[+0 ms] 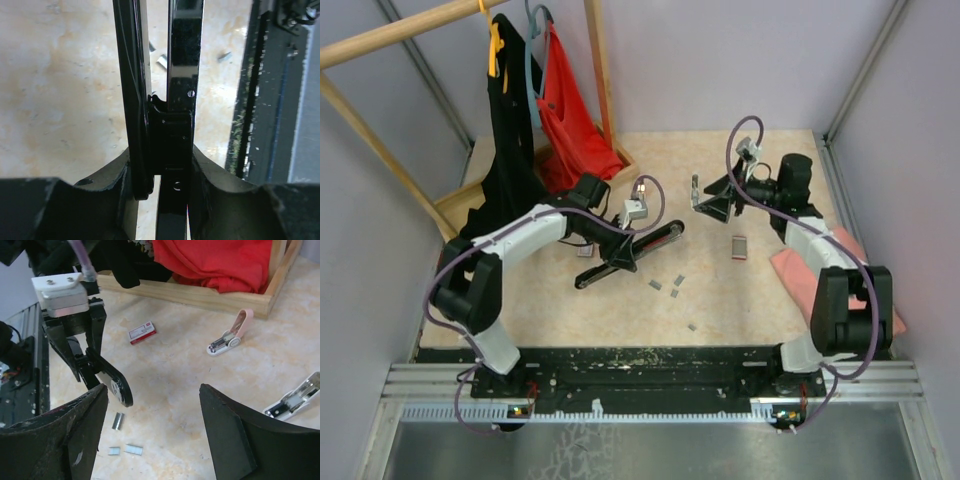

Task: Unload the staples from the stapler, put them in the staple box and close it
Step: Unload the staple at the center of the board.

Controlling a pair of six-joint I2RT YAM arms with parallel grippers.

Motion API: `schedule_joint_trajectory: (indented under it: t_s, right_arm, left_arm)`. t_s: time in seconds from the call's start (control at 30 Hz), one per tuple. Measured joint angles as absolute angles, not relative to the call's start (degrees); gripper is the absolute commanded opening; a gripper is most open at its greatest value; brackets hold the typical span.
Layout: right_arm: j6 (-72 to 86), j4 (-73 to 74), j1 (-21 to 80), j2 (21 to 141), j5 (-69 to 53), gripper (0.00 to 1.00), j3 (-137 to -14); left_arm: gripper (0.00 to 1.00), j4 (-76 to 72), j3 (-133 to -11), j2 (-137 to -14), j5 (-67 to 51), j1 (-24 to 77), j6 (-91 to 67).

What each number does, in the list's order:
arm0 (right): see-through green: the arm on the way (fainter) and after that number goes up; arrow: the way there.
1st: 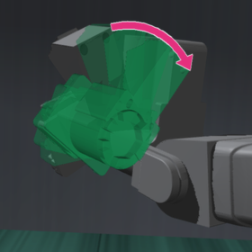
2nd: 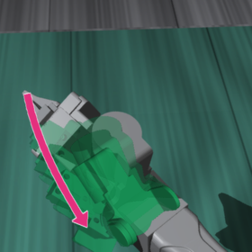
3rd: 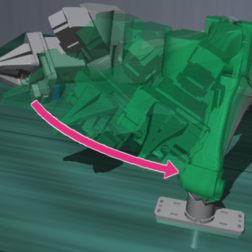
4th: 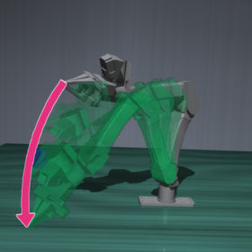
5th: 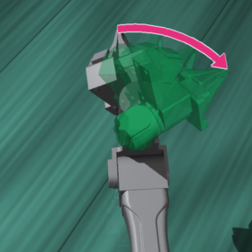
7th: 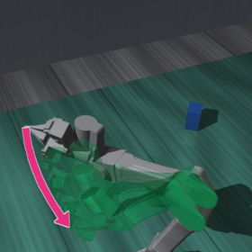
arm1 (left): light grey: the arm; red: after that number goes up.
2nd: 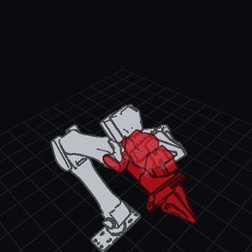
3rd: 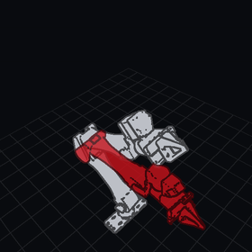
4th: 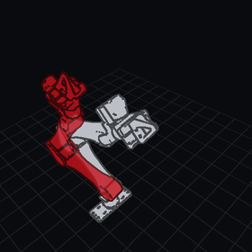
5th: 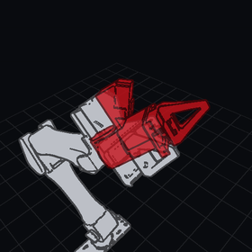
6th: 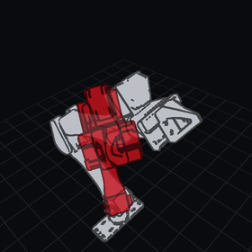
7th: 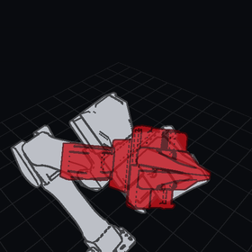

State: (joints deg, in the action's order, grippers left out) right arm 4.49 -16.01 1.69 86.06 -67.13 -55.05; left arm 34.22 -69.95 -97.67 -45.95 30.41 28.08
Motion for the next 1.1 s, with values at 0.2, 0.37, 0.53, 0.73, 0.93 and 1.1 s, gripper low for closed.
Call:
schedule_joint_trajectory:
  t_s: [0.2, 0.37, 0.53, 0.73, 0.93, 1.1]
  right_arm:
    - [-8.54, -12.93, 2.57, 79.09, -69.06, 0.76, -50.96]
    - [-26.52, -2.92, 5.48, 74.15, -69.63, 0.79, -50.35]
    - [-44.82, 8.95, 10.68, 71.68, -67.81, 0.80, -50.50]
    - [-62.39, 20.21, 20.64, 71.31, -58.52, 0.82, -51.62]
    - [-70.26, 25.19, 29.50, 71.16, -49.28, 0.82, -52.12]
    - [-72.44, 26.04, 35.05, 71.72, -42.50, 0.83, -53.43]
  left_arm:
    - [0.00, 39.42, -72.55, -100.62, -53.25, 29.61, 28.58]
    - [0.00, 42.44, -74.56, -103.07, -57.80, 28.45, 29.19]
    - [0.00, 45.78, -75.99, -105.16, -60.47, 28.16, 30.33]
    - [0.00, 48.93, -77.73, -107.61, -62.85, 28.16, 31.94]
    - [0.00, 50.43, -78.11, -108.38, -64.16, 28.16, 32.75]
    - [0.00, 51.00, -78.17, -108.97, -64.58, 28.21, 33.10]
